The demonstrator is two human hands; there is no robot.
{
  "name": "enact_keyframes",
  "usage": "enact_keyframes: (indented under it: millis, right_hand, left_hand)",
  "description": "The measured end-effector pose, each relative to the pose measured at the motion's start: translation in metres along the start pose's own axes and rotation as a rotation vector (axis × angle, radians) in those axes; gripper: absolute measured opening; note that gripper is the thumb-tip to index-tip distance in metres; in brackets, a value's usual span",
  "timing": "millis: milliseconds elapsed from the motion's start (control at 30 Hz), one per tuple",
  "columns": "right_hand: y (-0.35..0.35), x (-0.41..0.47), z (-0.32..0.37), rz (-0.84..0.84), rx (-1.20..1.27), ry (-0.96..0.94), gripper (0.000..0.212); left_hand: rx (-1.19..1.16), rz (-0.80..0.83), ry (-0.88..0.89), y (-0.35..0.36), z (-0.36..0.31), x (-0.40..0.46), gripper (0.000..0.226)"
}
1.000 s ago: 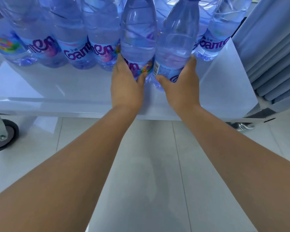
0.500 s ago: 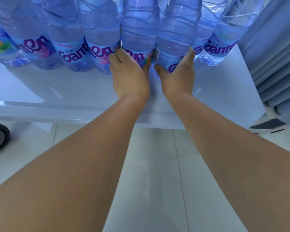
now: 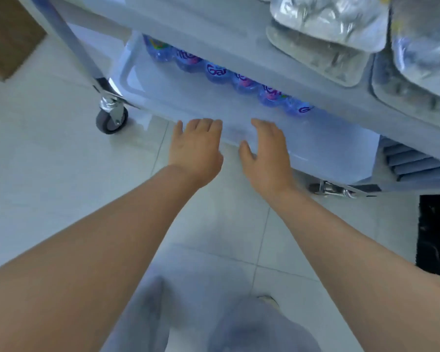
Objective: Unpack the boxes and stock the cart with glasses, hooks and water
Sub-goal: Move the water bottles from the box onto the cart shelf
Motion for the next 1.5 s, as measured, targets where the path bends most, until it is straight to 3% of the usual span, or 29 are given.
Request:
enact_keyframes:
  millis: [200,400,633,767,1100,1333,1500]
  right_hand:
    - [-0.052,-0.030,0.168,0.166,-0.041,-0.224,0.036]
    - [-0.073,-0.032,0.359,0.279,-0.035,-0.418,0.043]
    - [-0.049,-0.020,0.510,0.436,-0.007,-0.350,0.041]
    - [-0.024,0.004,0.581,0.447,0.004,-0.401,0.039]
    - [0.098,0.126,0.683,0.489,-0.034,-0.420,0.036]
    - [0.195,0.208,0.715,0.543,-0.104,-0.200,0.040]
    - [0.279,0.253,0.725,0.557,-0.165,0.005,0.040]
  left_hand:
    - [-0.048,0.075,-0.104,-0.141,0.049,-0.092,0.047]
    - [-0.113,0.083,-0.245,-0.285,0.136,-0.160,0.042]
    - [-0.086,0.085,-0.395,-0.418,0.275,-0.201,0.037]
    - [-0.036,0.062,-0.449,-0.469,0.340,-0.195,0.034]
    - [-0.050,0.122,-0.426,-0.515,0.484,-0.055,0.036]
    - [-0.066,0.210,-0.356,-0.531,0.606,0.036,0.035]
    - [-0.071,0.312,-0.260,-0.506,0.692,0.107,0.036]
Point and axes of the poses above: each hand's wrist, its own x-axis towards the middle knuckle, its own y-axis out of the palm, z = x × y, the point moved 5 cm from there along x, towards the middle knuckle, and after that the axes turned 8 degrees about -z, right-handed, at the moved point
